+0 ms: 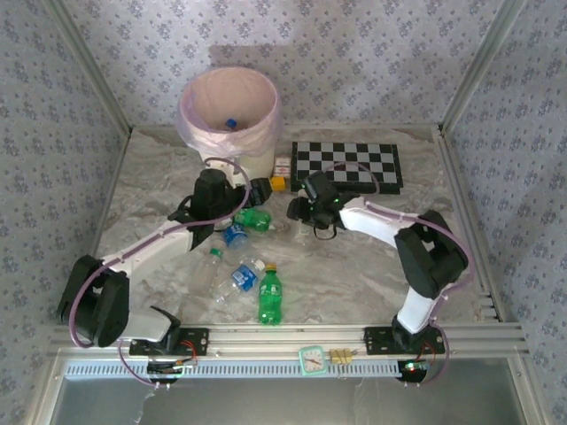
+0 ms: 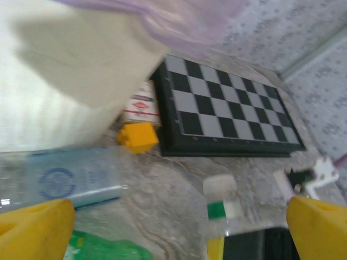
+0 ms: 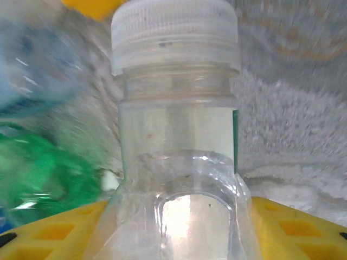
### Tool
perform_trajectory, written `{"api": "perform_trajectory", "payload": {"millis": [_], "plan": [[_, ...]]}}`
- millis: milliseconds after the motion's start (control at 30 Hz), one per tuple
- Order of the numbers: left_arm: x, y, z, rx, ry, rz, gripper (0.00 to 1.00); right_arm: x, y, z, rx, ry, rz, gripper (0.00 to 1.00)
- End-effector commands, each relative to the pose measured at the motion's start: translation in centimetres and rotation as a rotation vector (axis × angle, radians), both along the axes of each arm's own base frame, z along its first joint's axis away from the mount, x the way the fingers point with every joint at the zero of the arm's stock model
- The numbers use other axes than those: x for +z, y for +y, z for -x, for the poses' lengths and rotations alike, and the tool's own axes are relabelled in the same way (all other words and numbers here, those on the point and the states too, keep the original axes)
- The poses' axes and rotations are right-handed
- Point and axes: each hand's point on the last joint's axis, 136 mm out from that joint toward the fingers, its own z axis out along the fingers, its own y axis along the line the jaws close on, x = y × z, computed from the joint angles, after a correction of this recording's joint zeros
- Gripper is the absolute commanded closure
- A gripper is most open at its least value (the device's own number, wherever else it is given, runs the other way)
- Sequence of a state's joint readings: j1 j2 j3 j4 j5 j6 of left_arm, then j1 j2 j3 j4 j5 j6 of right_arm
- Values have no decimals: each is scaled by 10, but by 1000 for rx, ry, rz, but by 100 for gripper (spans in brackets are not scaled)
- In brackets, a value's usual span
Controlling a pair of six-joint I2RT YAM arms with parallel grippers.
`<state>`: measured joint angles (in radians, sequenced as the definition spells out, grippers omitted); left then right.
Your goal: Put the plastic bottles in the bin
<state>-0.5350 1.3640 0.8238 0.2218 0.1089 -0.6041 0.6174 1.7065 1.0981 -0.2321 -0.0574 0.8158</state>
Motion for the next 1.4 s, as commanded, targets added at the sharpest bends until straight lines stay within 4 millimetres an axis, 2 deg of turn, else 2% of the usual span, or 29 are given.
{"api": "perform_trajectory", "payload": {"millis": [0,200,400,733,933,1133,1367], "plan": [[24,-37,8,-142,-50,90,0,47,-5,-12,10,-108,-94,46],[24,-72,25,-296,-26,216,0,95,-15,-31,-35,-213,-280,46],[25,-100,36,-409,-22,237,0,117,-9,-36,-20,-248,-388,46],[18,-132,36,-501,24,256,0,122,-10,-29,-24,-267,-400,47],[16,-142,37,-530,47,264,0,122,-9,-27,-24,-270,-394,48],[5,-144,41,-541,81,250,4,123,-14,-27,-37,-281,-383,48],[3,-137,50,-555,77,211,5,124,-21,-27,-56,-290,-388,48]]}}
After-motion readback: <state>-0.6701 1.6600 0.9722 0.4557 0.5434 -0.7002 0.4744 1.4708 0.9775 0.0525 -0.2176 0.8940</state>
